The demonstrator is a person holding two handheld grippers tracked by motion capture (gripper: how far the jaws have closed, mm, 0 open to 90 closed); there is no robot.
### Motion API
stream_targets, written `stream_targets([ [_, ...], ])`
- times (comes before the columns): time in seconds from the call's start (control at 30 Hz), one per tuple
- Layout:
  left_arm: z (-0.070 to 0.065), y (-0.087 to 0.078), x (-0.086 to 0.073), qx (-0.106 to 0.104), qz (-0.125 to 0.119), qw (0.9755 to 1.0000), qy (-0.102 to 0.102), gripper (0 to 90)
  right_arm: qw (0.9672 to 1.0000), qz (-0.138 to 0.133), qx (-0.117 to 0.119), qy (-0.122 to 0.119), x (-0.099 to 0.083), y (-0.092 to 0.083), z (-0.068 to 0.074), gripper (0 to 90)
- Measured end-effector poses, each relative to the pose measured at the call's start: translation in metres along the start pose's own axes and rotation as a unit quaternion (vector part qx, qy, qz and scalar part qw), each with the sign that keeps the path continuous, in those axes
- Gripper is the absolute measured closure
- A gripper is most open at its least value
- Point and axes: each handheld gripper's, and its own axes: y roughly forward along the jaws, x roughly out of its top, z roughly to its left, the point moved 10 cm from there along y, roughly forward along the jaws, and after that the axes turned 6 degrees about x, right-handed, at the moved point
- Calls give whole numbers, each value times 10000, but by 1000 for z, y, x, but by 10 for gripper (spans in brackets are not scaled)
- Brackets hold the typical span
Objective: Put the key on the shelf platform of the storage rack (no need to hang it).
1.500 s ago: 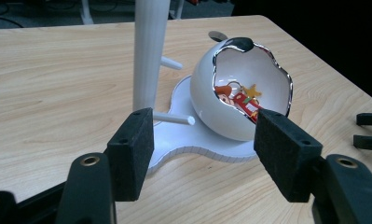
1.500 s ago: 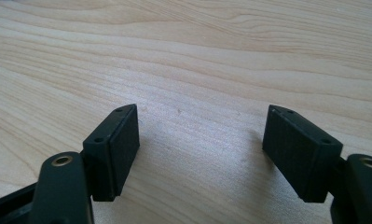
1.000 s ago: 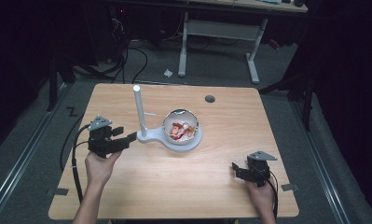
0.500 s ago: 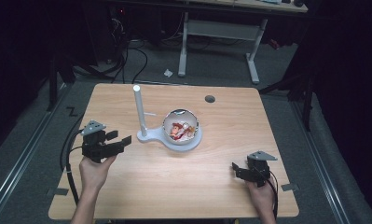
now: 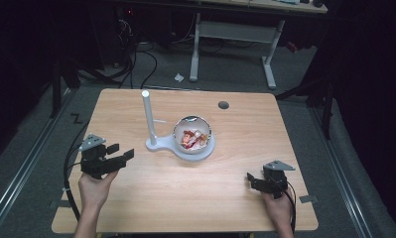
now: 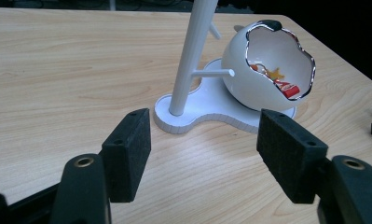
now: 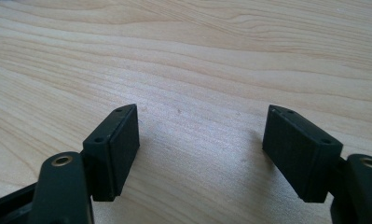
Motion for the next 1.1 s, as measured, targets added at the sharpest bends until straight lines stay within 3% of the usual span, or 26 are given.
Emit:
stream_targets([
  [0.47, 5, -1, -15, 132, 85, 9999, 1, 351, 10000, 0, -1, 0, 0, 0, 0, 275],
  [1.1, 4, 8, -32, 155, 183, 9997, -38, 345, 10000, 1, -1, 0, 0, 0, 0, 275],
])
